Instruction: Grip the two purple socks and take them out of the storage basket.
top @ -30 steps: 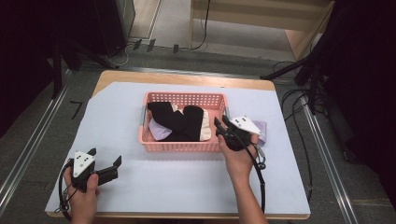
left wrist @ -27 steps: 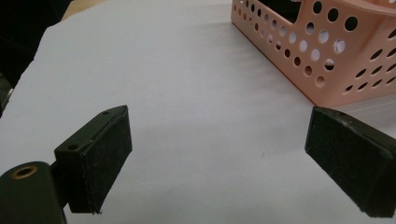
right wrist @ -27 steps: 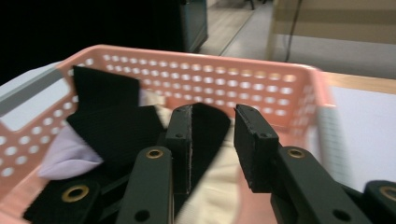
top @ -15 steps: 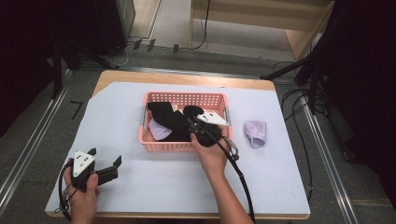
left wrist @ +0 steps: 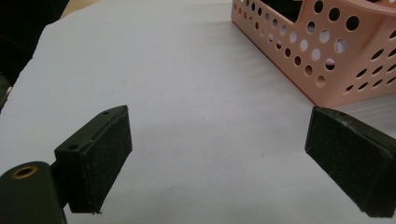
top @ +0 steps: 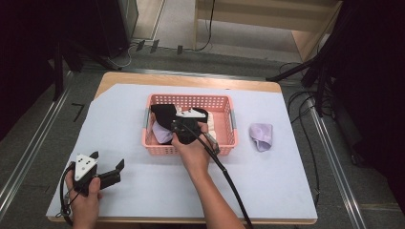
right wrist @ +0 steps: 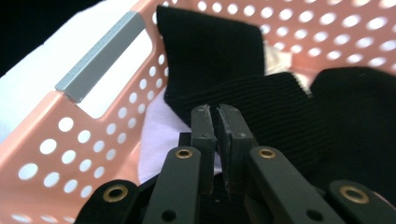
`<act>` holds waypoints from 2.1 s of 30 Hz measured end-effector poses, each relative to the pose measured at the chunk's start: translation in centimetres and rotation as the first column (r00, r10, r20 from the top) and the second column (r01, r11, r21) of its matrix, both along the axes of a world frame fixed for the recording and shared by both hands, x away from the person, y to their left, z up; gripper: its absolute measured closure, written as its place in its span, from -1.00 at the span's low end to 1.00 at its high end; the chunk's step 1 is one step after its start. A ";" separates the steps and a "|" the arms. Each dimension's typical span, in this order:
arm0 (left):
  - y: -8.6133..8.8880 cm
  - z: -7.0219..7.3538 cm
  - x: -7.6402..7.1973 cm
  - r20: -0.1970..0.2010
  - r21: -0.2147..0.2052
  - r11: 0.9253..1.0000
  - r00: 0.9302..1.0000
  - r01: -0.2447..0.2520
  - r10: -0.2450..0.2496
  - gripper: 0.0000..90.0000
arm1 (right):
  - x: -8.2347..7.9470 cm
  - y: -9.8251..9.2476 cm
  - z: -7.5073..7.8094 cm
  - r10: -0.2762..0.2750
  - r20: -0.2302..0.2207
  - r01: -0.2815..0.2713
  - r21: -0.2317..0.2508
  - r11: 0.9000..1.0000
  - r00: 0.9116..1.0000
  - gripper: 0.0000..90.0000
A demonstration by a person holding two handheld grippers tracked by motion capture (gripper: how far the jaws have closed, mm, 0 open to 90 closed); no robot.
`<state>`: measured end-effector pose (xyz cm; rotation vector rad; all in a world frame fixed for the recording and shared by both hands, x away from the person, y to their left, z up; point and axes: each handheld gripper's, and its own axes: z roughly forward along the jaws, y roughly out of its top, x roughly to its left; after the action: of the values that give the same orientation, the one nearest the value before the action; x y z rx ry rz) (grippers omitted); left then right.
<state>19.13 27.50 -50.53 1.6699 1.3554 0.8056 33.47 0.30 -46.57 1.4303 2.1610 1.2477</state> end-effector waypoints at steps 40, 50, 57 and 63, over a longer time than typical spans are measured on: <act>0.2 0.1 0.3 -0.034 -0.002 1.000 0.999 0.002 -0.002 -0.82 | 0.2 1.7 2.8 0.011 -0.027 -0.008 0.096 0.995 1.000 0.96; 0.1 0.0 0.2 -0.030 0.003 1.000 1.000 -0.003 0.003 -0.82 | -1.1 -1.7 6.4 -0.011 0.186 -0.013 0.124 0.992 0.983 0.96; 0.2 0.0 0.2 -0.025 0.001 1.000 1.000 -0.003 0.003 -0.82 | -1.2 -4.3 7.2 -0.070 0.287 0.033 0.131 0.991 0.955 0.96; 0.2 0.0 0.2 -0.025 0.004 1.000 1.000 -0.003 0.003 -0.82 | -1.4 -6.4 7.8 -0.120 0.327 0.067 0.169 0.983 0.938 0.96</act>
<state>19.38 27.68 -50.50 1.6866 1.3744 0.7921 32.04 -6.14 -38.79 1.2493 1.7837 1.5268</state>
